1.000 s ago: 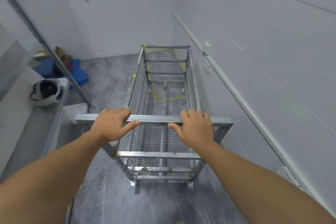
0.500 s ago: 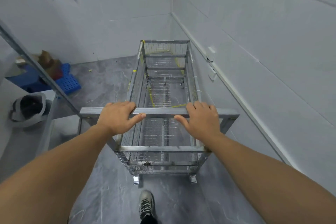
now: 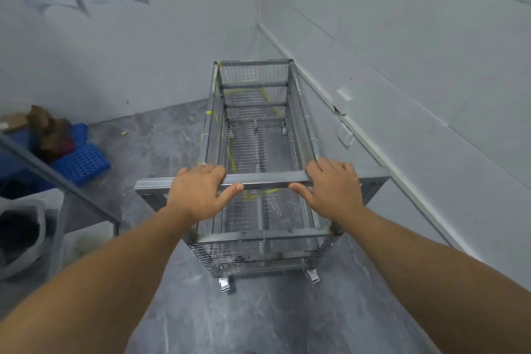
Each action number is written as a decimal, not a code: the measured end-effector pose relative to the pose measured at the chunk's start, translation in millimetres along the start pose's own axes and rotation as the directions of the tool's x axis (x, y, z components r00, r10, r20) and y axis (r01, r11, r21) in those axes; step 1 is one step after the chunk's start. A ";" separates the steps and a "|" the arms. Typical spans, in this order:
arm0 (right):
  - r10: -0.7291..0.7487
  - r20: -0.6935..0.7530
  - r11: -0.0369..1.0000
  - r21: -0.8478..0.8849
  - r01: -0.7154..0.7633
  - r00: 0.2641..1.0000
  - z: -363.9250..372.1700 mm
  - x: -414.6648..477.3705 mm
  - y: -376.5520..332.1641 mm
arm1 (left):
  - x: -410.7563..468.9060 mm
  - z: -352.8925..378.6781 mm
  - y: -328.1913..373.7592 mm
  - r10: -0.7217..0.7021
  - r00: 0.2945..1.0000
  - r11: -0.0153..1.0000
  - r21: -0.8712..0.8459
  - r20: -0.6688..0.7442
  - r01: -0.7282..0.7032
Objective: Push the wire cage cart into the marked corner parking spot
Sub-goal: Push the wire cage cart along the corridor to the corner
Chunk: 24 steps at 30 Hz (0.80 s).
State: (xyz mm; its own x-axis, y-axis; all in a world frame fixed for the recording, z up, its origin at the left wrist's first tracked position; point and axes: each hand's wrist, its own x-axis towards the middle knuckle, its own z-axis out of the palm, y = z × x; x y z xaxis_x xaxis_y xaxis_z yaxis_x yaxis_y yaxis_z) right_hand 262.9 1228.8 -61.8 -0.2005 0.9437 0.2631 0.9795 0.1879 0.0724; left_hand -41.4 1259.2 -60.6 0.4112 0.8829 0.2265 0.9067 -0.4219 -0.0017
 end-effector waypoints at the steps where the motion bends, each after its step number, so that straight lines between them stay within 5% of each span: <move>1: -0.003 -0.003 1.000 -0.004 0.003 1.000 2.8 7.6 0.0 | 5.4 2.0 -6.0 0.004 1.000 1.000 0.007 -0.013 -0.004; 24: -0.053 0.063 0.999 0.008 0.053 0.997 59.2 220.3 52.1 | 195.9 40.3 -84.1 -0.056 0.998 0.998 0.035 0.039 0.055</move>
State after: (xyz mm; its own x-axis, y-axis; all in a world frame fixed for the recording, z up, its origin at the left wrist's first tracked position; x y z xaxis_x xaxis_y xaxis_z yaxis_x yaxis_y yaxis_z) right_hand 270.9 1462.5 -57.0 -0.2505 0.9476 0.1980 0.9677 0.2394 0.0787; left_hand -33.2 1475.9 -55.3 0.3628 0.9128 0.1877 0.9307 -0.3652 -0.0233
